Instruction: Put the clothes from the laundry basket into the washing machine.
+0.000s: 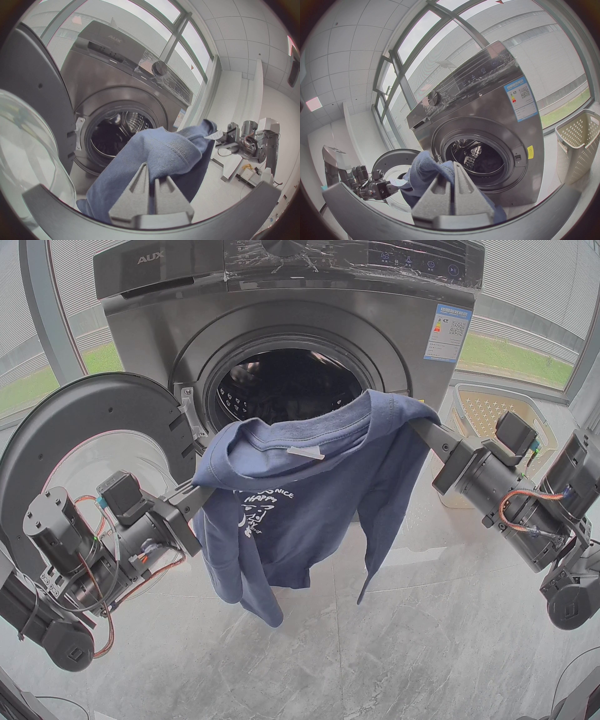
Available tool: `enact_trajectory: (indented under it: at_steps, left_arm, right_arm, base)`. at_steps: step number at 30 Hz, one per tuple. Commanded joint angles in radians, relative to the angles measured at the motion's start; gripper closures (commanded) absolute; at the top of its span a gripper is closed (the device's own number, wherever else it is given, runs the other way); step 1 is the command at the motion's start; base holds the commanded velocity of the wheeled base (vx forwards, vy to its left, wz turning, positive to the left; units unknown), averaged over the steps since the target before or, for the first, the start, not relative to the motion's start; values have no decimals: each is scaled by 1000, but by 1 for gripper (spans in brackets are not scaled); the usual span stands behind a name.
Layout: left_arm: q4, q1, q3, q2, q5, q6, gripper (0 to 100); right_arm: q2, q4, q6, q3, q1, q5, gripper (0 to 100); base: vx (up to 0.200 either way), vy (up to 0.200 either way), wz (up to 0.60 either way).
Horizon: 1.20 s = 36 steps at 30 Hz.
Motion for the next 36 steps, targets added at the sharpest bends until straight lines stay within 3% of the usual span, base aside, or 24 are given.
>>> enact_trajectory:
  at_steps: [1, 10, 11, 13, 22, 26, 36]
  left_arm:
    - [-1, -34, 54, 18, -5, 1, 100]
    - [-1, -99, 99, 118, -5, 9, 100]
    - [-1, -103, 103, 125, -5, 7, 0]
    - [-1, -106, 105, 128, -5, 7, 0]
    - [-2, -249, 96, 317, 4, 9, 0]
    - [2, -229, -29, 383, 10, 27, 0]
    - [1, -116, -250, 527, 48, 35, 0]
  right_arm:
    - [-6, -5, 2, -10, -1, -9, 100]
    - [-7, -21, 0, -14, 23, -7, 100]
    - [-6, -21, 0, -14, 25, -6, 100]
    - [-6, -21, 0, -14, 25, -4, 100]
    - [-9, -27, 0, -13, 43, 0, 100]
    - [-21, -27, 0, -7, 43, 3, 100]
    - [-26, -24, 0, -2, 45, 8, 100]
  base:
    - [0, 0, 0]
    - [0, 0, 0]
    - [0, 0, 0]
    - [0, 0, 0]
    - [0, 0, 0]
    - [0, 0, 0]
    - [0, 0, 0]
